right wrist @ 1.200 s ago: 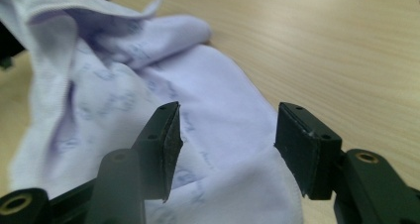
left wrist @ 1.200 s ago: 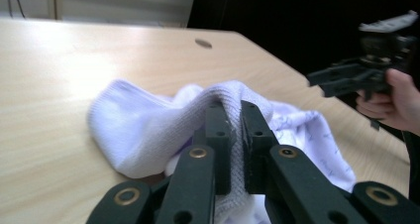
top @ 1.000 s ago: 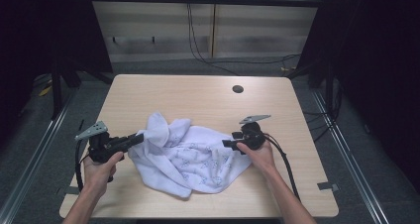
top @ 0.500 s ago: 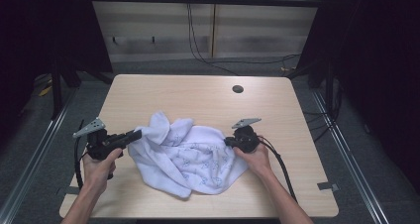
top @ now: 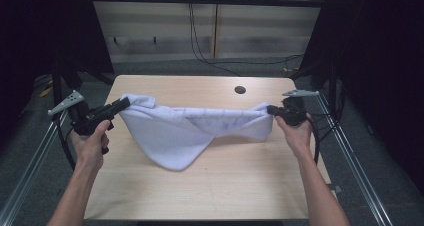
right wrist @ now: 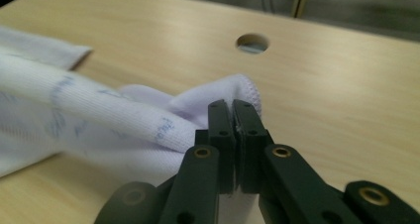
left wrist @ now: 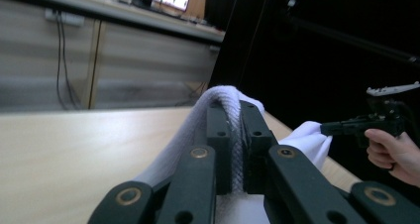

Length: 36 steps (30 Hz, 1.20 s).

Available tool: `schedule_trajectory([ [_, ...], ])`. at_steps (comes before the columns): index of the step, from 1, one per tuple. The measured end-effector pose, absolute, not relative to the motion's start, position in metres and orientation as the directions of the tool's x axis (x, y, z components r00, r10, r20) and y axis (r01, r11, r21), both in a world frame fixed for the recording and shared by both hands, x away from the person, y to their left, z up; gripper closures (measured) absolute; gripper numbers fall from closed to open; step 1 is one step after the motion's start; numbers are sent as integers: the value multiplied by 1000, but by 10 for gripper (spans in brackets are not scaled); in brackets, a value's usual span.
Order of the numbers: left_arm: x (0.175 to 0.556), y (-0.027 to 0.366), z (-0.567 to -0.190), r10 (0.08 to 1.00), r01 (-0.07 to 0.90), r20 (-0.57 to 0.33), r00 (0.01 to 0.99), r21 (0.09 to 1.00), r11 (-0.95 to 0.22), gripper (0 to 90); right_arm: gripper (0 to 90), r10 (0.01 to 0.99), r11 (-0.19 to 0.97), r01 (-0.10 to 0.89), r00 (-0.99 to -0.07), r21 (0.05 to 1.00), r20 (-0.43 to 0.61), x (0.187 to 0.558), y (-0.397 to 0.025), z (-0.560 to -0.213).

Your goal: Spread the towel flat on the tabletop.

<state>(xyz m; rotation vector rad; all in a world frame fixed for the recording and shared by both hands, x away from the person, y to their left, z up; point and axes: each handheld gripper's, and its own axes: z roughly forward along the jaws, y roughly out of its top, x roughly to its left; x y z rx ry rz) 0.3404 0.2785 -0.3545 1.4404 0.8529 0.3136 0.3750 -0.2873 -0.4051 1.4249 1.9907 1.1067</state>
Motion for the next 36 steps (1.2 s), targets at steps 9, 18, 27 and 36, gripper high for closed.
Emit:
schedule_trajectory([
  [9, 288, 231, -387, 574, 378, -292, 765, 925, -33, 835, 534, 929, 132, 591, -353, 796, 108, 361, -301, -426],
  [18, 264, 233, -417, 532, 428, -300, 792, 894, -132, 564, 492, 834, 217, 587, -527, 780, 164, 313, -252, -450],
  [27, 317, 255, -457, 662, 532, -312, 681, 832, -156, 543, 472, 661, 374, 561, -720, 738, 212, 272, -170, -470],
  [36, 324, 233, -502, 609, 558, -255, 751, 738, -380, 822, 460, 663, 457, 564, -731, 688, 159, 261, -167, -499],
])
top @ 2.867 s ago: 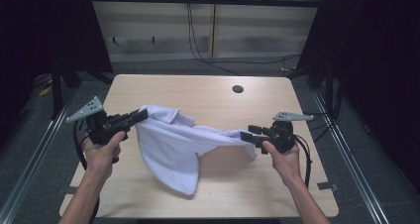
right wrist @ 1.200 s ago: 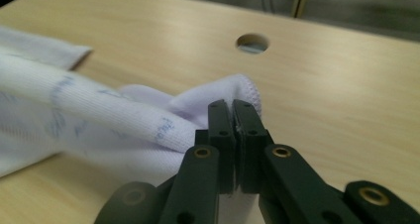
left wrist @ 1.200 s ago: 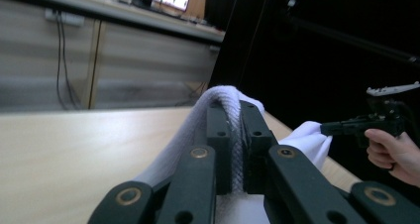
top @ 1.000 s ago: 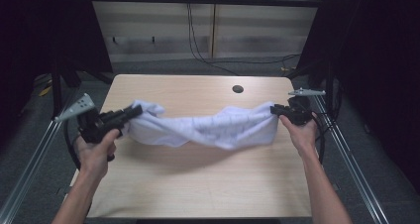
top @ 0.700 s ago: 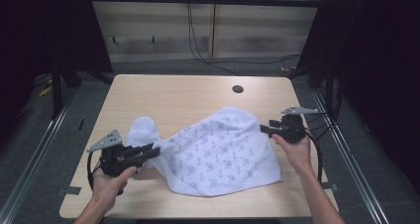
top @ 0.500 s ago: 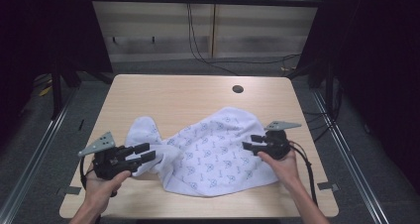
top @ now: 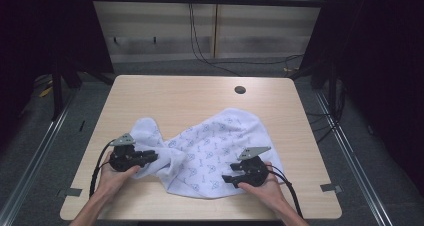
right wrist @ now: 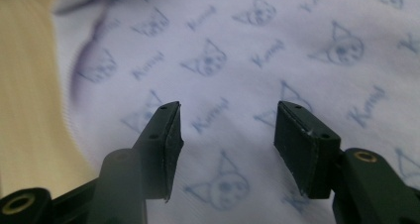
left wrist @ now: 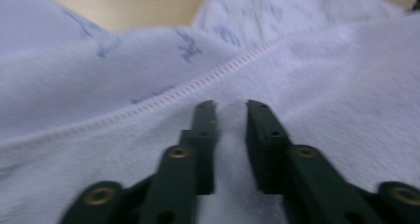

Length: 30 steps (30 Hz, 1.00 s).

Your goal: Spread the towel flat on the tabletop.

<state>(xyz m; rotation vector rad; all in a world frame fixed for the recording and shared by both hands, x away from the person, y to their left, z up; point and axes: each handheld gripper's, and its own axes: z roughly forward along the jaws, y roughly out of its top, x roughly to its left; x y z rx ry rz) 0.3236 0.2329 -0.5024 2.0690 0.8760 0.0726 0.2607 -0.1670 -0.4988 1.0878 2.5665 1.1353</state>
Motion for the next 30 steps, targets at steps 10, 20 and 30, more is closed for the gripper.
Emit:
schedule_trajectory([
  [10, 298, 216, -500, 544, 531, -262, 797, 734, -423, 900, 874, 714, 438, 566, -691, 699, 112, 282, -193, -501],
  [20, 254, 176, -484, 360, 498, -365, 858, 760, -417, 900, 884, 832, 373, 625, -553, 686, 51, 327, -251, -500],
  [30, 318, 229, -482, 623, 570, -319, 714, 781, -254, 734, 634, 826, 259, 579, -548, 773, 133, 314, -251, -468],
])
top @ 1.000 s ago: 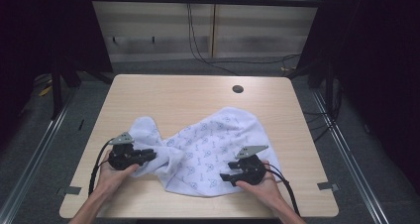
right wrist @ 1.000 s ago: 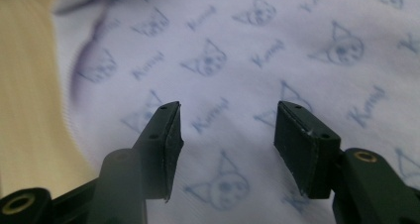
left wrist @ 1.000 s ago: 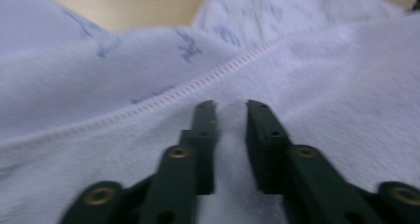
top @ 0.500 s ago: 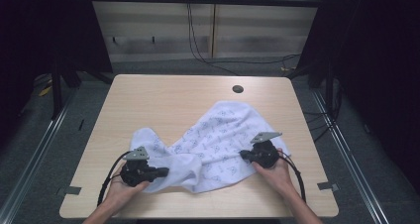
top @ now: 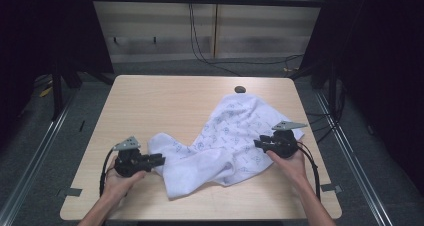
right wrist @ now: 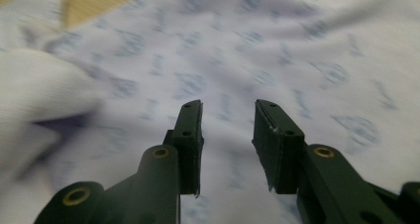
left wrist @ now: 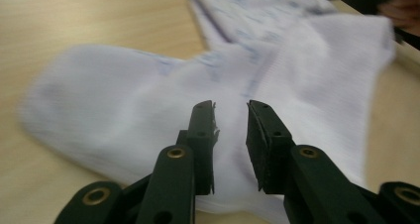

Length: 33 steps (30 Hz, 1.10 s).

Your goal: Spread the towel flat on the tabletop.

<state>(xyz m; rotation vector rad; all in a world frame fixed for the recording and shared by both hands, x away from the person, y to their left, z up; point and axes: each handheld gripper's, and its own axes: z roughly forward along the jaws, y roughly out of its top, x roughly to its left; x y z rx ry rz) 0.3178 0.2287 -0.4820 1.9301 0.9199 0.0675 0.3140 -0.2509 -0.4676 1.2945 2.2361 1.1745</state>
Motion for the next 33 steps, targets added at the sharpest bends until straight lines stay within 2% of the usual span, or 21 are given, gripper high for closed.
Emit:
schedule_trajectory([
  [3, 333, 234, -488, 661, 590, -315, 681, 771, -241, 742, 625, 768, 289, 549, -622, 784, 152, 308, -223, -460],
  [6, 335, 224, -500, 649, 597, -290, 703, 738, -316, 643, 620, 715, 313, 531, -677, 787, 173, 305, -192, -455],
  [7, 332, 219, -502, 654, 586, -254, 713, 728, -356, 650, 614, 703, 311, 526, -688, 792, 180, 304, -186, -454],
  [9, 327, 214, -504, 626, 570, -237, 743, 714, -406, 747, 606, 673, 314, 515, -713, 798, 195, 302, -171, -450],
  [10, 324, 212, -502, 624, 561, -220, 750, 711, -424, 836, 601, 659, 319, 510, -725, 799, 200, 300, -164, -447],
  [11, 321, 211, -500, 615, 553, -206, 761, 702, -449, 885, 593, 642, 325, 504, -739, 801, 204, 298, -158, -446],
  [13, 317, 211, -499, 604, 550, -207, 769, 697, -460, 892, 588, 629, 325, 504, -747, 801, 214, 296, -151, -445],
  [17, 301, 211, -499, 588, 587, -274, 761, 677, -444, 892, 553, 535, 386, 505, -804, 772, 259, 284, -113, -457],
  [18, 291, 211, -499, 550, 599, -321, 771, 658, -455, 891, 550, 514, 406, 507, -815, 760, 269, 281, -103, -463],
  [22, 277, 208, -495, 514, 583, -328, 793, 655, -481, 889, 538, 470, 455, 500, -838, 737, 278, 274, -84, -476],
  [25, 279, 212, -489, 507, 568, -333, 795, 701, -431, 886, 510, 434, 515, 457, -869, 725, 240, 267, -64, -486],
  [27, 287, 219, -483, 540, 578, -340, 770, 731, -364, 875, 496, 438, 557, 439, -876, 705, 200, 264, -58, -490],
  [29, 297, 225, -481, 597, 581, -321, 735, 752, -312, 846, 524, 459, 556, 441, -870, 704, 183, 263, -56, -496],
  [30, 303, 227, -483, 625, 585, -307, 718, 753, -302, 844, 579, 466, 552, 433, -869, 712, 167, 262, -57, -497],
  [33, 316, 229, -497, 685, 612, -257, 682, 713, -342, 819, 697, 479, 565, 396, -872, 724, 104, 258, -57, -499],
])
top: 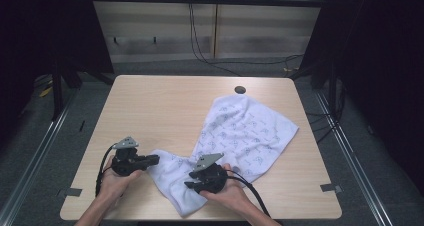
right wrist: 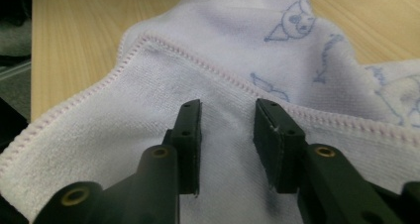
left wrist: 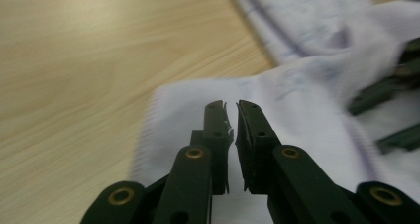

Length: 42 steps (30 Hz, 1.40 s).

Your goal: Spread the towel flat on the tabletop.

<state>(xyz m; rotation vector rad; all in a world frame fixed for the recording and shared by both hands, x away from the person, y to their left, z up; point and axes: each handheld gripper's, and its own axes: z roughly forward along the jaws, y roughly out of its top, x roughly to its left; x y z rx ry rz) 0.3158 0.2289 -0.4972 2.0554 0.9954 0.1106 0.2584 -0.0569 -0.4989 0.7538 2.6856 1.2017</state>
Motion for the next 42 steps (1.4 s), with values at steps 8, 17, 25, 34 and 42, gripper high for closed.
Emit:
schedule_trajectory([
  [8, 305, 232, -499, 684, 572, -154, 713, 692, -440, 900, 887, 520, 473, 465, -833, 749, 189, 262, -85, -486],
  [17, 267, 228, -499, 605, 635, -318, 730, 644, -427, 900, 888, 626, 374, 495, -759, 784, 180, 243, -185, -459],
  [25, 270, 220, -489, 577, 606, -328, 748, 692, -392, 797, 807, 722, 378, 584, -672, 718, 167, 200, -243, -473],
  [34, 294, 223, -492, 602, 599, -315, 734, 718, -354, 654, 642, 725, 318, 552, -665, 771, 177, 194, -246, -457],
  [42, 312, 204, -497, 565, 583, -313, 763, 710, -394, 558, 521, 707, 305, 521, -685, 797, 177, 230, -220, -446],
])
